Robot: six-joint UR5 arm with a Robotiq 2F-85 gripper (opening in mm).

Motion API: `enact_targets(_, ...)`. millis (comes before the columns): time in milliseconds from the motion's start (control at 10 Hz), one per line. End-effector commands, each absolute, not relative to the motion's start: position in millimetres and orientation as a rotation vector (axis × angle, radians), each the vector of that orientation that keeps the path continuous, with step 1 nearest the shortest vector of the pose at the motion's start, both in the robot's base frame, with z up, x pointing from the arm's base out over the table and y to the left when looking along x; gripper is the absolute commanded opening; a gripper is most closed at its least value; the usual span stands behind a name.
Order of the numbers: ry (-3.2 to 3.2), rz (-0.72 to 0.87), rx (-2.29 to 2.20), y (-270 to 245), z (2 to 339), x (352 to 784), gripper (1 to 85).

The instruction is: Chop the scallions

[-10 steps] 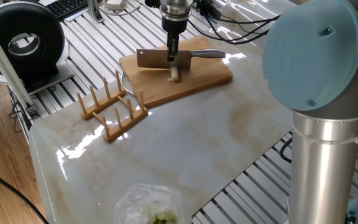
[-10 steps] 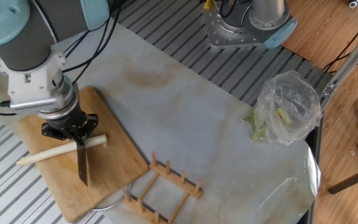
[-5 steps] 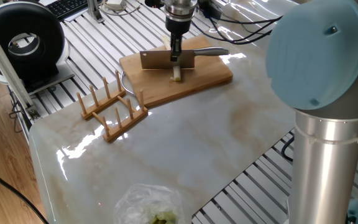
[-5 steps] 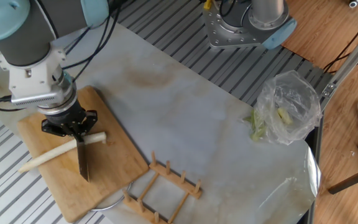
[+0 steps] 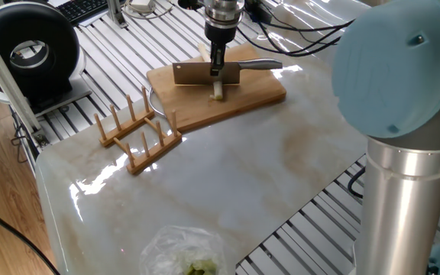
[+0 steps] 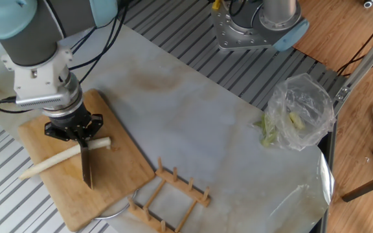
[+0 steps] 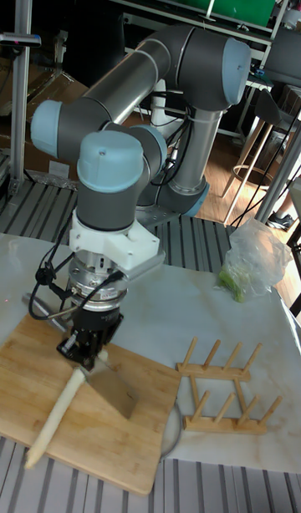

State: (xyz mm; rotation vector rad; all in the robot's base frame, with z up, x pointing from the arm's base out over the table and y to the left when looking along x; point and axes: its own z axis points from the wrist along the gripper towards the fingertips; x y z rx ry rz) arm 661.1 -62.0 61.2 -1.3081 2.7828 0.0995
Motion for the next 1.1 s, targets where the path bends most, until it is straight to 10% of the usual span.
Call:
enact_targets(0,2.765,0.156,-1.279,-58.0,65.2,660.7,1.3)
enact_targets(1000,2.75,0.192,-1.266,-47.3,74.1,682.9,1.3)
